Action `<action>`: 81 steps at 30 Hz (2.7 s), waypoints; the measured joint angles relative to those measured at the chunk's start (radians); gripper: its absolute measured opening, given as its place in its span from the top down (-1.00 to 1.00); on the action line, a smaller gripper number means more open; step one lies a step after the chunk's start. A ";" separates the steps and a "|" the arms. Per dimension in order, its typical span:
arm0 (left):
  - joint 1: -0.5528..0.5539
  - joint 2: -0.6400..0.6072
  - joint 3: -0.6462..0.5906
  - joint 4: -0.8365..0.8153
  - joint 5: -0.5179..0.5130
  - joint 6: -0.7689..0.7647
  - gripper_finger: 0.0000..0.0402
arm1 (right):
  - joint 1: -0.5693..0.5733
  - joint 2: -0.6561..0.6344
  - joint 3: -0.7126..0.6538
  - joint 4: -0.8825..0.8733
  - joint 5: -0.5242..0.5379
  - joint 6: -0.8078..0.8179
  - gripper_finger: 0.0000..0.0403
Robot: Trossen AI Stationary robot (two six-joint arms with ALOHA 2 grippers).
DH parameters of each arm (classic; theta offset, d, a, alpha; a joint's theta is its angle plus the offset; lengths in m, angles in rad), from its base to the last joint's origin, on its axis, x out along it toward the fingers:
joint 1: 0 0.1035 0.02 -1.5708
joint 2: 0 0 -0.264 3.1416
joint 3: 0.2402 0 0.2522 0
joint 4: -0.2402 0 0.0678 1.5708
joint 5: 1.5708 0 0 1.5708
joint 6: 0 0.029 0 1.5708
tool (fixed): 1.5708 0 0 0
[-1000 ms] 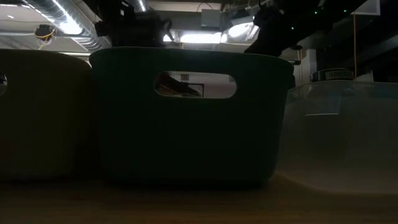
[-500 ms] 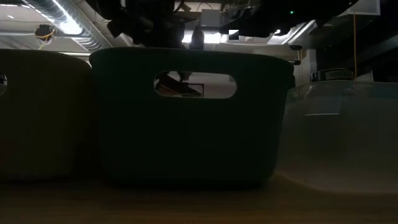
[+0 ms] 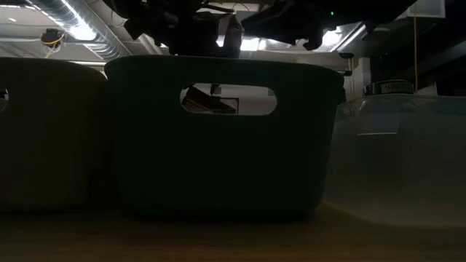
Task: Sort spices by type
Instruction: Put the orange seasoning bag into the green bin
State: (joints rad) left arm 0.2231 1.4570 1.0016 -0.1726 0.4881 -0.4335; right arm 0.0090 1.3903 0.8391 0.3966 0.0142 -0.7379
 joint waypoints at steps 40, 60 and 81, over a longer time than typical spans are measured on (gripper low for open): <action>-0.033 0.002 -0.003 -0.006 -0.052 0.028 0.87 | -0.003 0.161 0.001 0.120 -0.037 0.035 0.72; 0.002 -0.017 0.005 -0.021 -0.341 0.338 0.09 | -0.002 0.121 -0.002 0.066 0.341 0.169 0.73; 0.023 -0.090 0.001 -0.163 -0.347 0.377 0.09 | -0.003 0.117 -0.002 0.142 0.526 0.321 0.72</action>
State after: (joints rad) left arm 0.2460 1.3670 1.0028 -0.3355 0.1416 -0.0565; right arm 0.0055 1.5078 0.8375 0.5388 0.5400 -0.4169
